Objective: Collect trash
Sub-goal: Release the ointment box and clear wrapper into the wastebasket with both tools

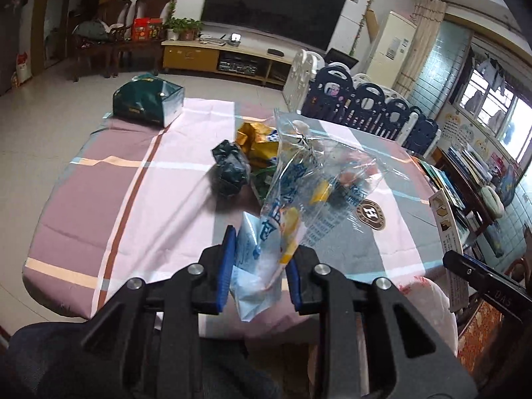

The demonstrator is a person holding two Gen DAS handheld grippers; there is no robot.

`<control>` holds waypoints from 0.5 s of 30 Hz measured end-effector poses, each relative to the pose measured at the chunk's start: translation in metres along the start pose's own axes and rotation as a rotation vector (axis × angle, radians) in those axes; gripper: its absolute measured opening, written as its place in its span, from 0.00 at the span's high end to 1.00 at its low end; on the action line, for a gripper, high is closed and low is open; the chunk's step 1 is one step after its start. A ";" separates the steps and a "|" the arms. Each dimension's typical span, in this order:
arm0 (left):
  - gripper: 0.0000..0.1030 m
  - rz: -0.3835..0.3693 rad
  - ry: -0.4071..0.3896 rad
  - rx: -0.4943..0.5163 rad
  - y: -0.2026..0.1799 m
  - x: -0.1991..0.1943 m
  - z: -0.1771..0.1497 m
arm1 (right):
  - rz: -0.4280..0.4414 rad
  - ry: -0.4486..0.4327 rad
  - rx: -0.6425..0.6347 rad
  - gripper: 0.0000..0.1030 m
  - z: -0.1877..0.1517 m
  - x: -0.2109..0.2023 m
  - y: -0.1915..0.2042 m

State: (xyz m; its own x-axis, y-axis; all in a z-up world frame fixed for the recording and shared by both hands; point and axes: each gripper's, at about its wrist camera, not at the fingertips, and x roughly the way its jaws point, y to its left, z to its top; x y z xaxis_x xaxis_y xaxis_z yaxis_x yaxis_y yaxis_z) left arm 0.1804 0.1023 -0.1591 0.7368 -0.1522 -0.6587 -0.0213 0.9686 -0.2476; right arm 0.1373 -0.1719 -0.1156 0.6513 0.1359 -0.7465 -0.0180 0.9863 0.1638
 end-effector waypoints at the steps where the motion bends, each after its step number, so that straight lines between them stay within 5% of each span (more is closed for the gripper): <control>1: 0.72 -0.010 0.002 0.013 -0.006 -0.002 -0.002 | -0.008 0.000 0.000 0.62 -0.004 -0.006 -0.006; 9: 0.72 -0.155 0.065 0.140 -0.066 -0.013 -0.022 | -0.089 0.103 0.013 0.62 -0.062 -0.023 -0.058; 15: 0.72 -0.283 0.150 0.222 -0.114 -0.012 -0.044 | -0.072 0.327 0.126 0.58 -0.118 0.011 -0.089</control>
State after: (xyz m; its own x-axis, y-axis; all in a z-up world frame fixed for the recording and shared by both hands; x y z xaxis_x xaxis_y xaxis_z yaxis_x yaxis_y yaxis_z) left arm 0.1445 -0.0149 -0.1541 0.5850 -0.4310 -0.6870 0.3280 0.9005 -0.2856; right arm 0.0565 -0.2474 -0.2147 0.3704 0.1094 -0.9224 0.1263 0.9779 0.1667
